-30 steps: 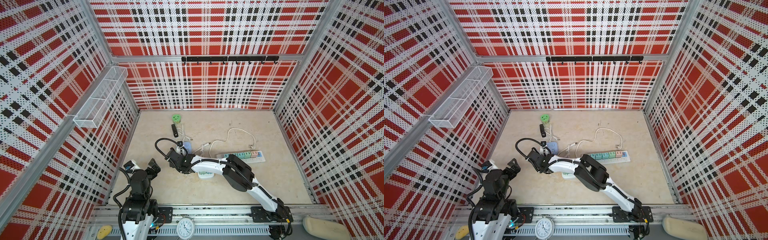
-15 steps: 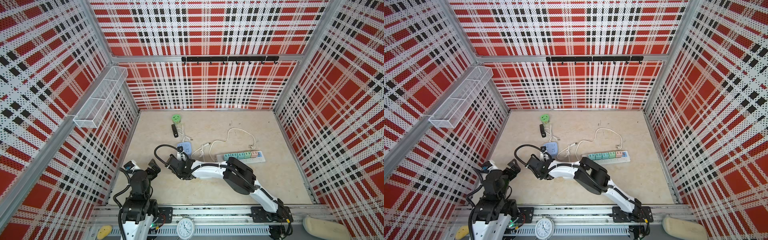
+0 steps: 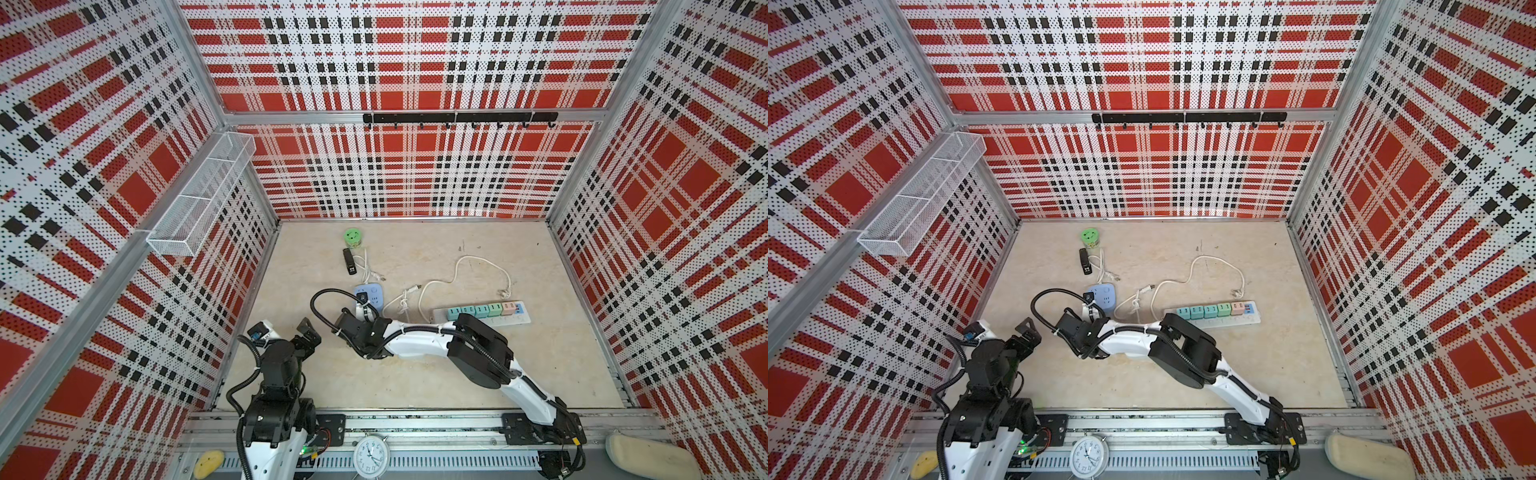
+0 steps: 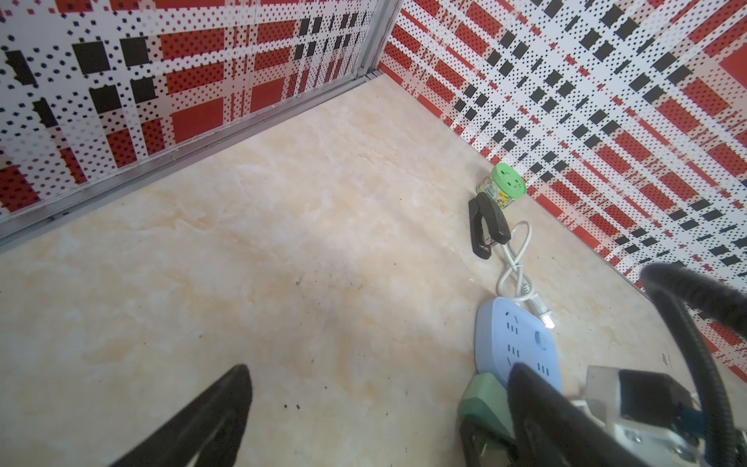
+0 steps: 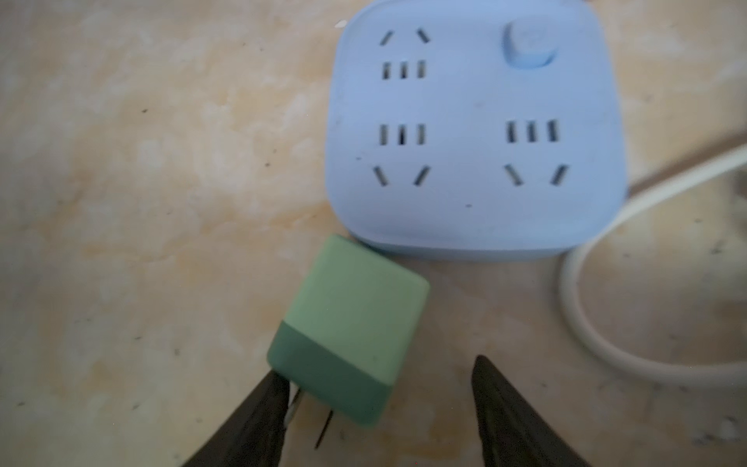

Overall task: Insert the plug
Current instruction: 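Grasp the mint-green charger with the right gripper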

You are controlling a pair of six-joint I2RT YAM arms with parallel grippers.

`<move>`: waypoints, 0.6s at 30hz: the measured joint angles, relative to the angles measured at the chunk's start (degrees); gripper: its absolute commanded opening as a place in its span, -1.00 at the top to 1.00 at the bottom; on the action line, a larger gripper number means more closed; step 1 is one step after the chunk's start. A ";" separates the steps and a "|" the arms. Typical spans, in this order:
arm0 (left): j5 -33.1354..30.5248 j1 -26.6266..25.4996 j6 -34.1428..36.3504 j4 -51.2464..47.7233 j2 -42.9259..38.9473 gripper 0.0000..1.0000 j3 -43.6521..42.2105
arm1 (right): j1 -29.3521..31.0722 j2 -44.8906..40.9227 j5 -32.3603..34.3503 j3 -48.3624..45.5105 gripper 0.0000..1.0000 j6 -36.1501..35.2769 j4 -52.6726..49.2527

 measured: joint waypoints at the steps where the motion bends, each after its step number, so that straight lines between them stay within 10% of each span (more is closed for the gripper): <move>1: 0.00 0.00 0.00 0.02 0.00 -0.98 0.00 | 0.00 -1.07 0.33 -1.60 -0.40 0.11 0.15; 18: 0.02 0.00 0.00 0.02 0.00 -0.98 0.00 | -0.31 -5.09 -7.17 -6.71 -0.45 -8.33 6.49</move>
